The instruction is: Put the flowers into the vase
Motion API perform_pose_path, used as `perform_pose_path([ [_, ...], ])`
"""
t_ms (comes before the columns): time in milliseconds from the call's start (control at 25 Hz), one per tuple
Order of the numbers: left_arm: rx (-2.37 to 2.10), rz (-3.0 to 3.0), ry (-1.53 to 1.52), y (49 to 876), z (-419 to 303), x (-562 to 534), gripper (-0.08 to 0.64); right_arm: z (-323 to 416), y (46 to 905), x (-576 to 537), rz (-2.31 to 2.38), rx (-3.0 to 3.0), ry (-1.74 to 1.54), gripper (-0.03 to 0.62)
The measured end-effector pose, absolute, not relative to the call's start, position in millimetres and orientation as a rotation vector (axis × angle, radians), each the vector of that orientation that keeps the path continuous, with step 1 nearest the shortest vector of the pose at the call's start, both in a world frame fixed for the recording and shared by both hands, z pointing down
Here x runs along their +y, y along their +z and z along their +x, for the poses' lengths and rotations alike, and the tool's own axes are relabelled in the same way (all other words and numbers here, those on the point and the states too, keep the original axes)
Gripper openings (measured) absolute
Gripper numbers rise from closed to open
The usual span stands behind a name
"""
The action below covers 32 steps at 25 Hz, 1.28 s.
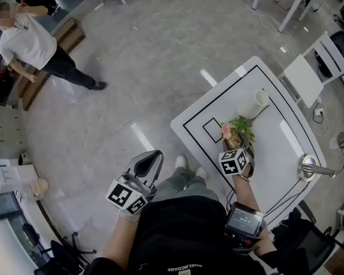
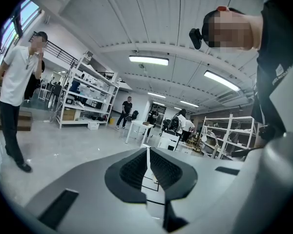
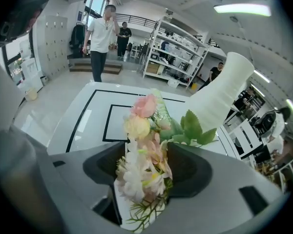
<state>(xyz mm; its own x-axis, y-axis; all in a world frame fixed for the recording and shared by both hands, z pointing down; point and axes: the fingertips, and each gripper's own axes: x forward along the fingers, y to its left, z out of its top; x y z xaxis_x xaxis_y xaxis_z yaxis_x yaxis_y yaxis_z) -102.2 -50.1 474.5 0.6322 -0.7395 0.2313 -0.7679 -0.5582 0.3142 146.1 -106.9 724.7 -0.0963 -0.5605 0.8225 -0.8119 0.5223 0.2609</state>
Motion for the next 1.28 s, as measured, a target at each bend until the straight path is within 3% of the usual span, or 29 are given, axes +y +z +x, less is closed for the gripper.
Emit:
perform_pose_path([
  [160,-1.209,2.464,0.103,475,-107,-50,0.006,147,728,-110,1.152,-1.764,0.304,0.25],
  [600,-1.209,2.467,0.099,473,-108,-46,0.006,157,712,-113,1.227,-1.805,0.352,0.071],
  [840,-1.185,2.482,0.099,472,-102,-49,0.005,165,690,-113,1.3,-1.844,0.435,0.049],
  [1280,-1.091,2.532,0.085,469,-82,-59,0.006,199,627,-114,1.597,-2.036,0.903,0.044],
])
